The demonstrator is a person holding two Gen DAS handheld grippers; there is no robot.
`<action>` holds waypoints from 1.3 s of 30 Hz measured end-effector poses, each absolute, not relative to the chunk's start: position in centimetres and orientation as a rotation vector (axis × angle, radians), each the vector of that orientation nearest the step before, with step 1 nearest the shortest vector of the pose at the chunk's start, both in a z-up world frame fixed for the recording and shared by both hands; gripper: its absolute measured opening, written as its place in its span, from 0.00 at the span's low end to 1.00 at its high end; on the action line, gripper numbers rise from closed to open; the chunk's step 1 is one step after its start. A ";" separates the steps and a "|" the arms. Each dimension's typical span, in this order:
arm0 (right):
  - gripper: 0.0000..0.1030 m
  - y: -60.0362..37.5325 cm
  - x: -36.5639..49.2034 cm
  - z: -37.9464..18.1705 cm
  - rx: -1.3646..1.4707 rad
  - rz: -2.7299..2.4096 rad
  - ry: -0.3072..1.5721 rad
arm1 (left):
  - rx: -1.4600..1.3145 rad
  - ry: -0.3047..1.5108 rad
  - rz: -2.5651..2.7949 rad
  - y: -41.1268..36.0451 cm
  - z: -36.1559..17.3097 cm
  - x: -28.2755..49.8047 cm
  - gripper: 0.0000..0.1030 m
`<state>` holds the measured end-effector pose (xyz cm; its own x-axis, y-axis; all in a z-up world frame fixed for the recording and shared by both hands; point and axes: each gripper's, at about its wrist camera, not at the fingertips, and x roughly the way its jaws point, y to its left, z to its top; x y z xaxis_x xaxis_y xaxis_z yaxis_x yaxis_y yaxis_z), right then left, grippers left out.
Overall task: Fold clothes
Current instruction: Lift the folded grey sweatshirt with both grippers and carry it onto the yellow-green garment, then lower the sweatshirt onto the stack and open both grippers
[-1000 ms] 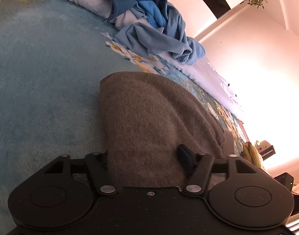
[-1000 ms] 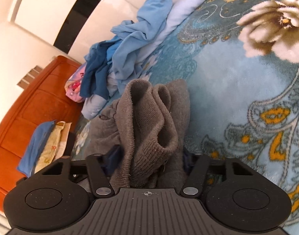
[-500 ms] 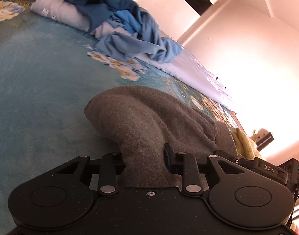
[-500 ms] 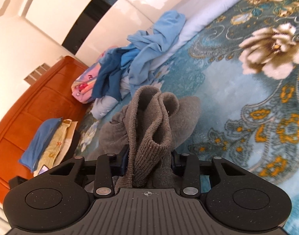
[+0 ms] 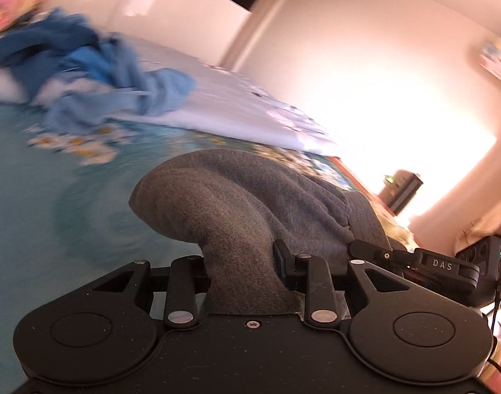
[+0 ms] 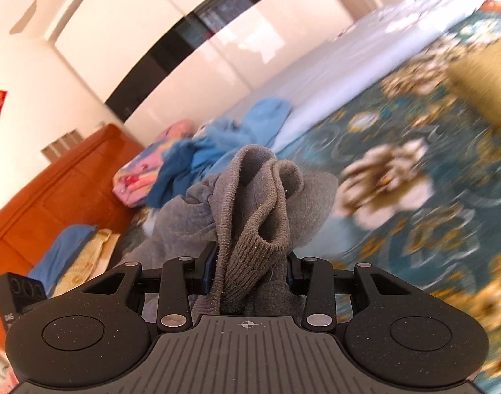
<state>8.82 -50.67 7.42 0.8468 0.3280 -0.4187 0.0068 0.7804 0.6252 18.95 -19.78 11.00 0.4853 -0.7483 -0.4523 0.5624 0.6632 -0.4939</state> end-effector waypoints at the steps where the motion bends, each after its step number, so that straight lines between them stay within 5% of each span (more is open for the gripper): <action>1: 0.34 -51.7 8.6 7.8 0.646 0.167 0.536 | -0.285 0.694 -0.836 -21.3 11.3 19.3 0.27; 23: 0.34 -81.5 11.1 17.0 0.363 -0.181 0.524 | -0.231 0.607 -1.234 -56.5 15.0 24.3 0.29; 33: 0.38 -86.4 13.1 8.3 0.364 -0.244 0.721 | -0.194 0.709 -1.249 -60.5 5.8 24.4 0.33; 39: 0.42 -87.8 12.4 6.8 0.435 -0.243 0.668 | -0.166 0.691 -1.244 -61.1 5.2 24.8 0.39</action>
<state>12.44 -87.84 6.84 0.7619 -0.0788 -0.6429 0.3527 0.8830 0.3097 24.82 -61.11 5.15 0.1492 -0.9084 -0.3907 0.8121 0.3380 -0.4756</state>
